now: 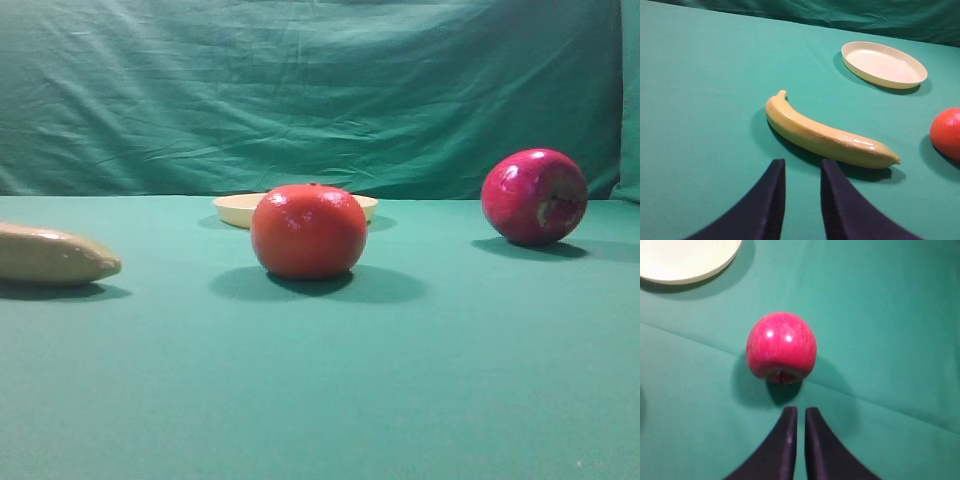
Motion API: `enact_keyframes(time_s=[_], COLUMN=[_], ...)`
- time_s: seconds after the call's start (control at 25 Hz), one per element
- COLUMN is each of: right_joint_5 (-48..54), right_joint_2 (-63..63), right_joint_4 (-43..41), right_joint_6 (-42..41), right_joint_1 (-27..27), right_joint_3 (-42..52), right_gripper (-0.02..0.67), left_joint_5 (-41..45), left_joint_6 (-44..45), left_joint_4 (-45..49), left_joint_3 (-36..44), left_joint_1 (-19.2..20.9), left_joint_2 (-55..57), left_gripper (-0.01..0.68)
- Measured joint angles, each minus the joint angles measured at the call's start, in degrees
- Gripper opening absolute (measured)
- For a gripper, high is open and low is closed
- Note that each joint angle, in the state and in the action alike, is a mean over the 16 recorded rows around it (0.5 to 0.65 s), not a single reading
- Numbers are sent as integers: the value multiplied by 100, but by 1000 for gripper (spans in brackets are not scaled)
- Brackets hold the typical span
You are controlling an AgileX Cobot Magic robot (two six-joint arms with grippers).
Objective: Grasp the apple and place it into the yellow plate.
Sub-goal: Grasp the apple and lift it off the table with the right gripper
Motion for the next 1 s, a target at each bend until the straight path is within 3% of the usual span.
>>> enact_keyframes(time_s=[0.28,0.4,0.88,1.0], right_joint_5=[244,296,149,60], right_joint_2=[856,1144,2211,2424], right_joint_4=[155,246,619,667], right_joint_6=[0,0,-64,-99], right_joint_1=[0,0,0,0], right_joint_3=[-755,-945,-1150,-1157], right_gripper=[551,628,672,651], left_joint_5=[0,0,0,0], left_joint_6=[0,0,0,0], left_joint_4=[0,0,0,0], left_joint_3=[0,0,0,0], left_joint_1=[0,0,0,0], left_joint_2=[0,0,0,0], left_gripper=[157,157,157,157])
